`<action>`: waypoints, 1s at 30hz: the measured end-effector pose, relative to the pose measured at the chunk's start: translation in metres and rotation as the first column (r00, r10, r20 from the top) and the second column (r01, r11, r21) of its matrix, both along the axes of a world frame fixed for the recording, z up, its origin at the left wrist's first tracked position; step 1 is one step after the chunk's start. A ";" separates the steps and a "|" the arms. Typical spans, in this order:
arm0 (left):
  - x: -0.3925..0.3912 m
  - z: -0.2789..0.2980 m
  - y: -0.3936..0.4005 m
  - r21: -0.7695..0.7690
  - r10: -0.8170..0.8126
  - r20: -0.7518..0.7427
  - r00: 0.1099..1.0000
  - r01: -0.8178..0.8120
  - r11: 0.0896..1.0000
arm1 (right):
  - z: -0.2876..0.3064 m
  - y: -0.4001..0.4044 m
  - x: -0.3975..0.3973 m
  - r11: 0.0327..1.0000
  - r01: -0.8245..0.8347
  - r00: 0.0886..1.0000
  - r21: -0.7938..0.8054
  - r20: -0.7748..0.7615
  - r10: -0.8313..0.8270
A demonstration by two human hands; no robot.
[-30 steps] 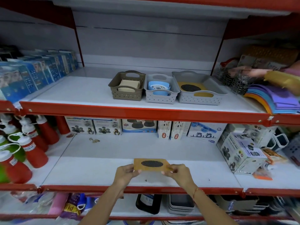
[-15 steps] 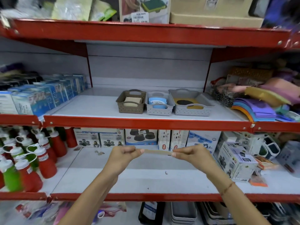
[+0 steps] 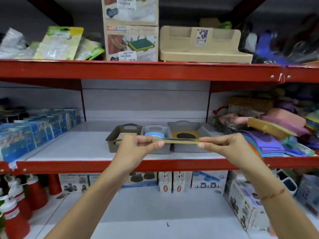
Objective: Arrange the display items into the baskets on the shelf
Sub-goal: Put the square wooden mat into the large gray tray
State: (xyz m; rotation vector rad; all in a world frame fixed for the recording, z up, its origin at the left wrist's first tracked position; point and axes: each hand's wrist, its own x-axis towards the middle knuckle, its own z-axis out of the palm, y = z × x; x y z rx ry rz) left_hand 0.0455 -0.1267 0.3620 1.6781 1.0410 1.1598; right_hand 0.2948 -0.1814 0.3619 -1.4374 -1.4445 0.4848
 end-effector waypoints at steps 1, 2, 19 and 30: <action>0.010 0.001 0.010 0.010 -0.011 -0.001 1.000 0.011 1.000 | 0.000 0.008 0.009 1.000 0.012 1.000 0.020 -0.008 -0.012; 0.022 0.000 0.023 0.019 -0.010 -0.002 1.000 0.010 1.000 | 0.000 0.018 0.019 0.999 0.026 1.000 0.035 -0.012 -0.026; 0.147 -0.014 0.183 0.182 0.082 -0.568 0.819 0.027 0.983 | -0.034 0.175 0.141 0.996 0.069 0.992 -0.059 0.107 -0.063; 0.161 -0.026 0.212 0.268 0.157 -0.872 0.464 0.184 0.946 | -0.026 0.204 0.132 0.976 0.142 0.515 -0.168 0.854 0.072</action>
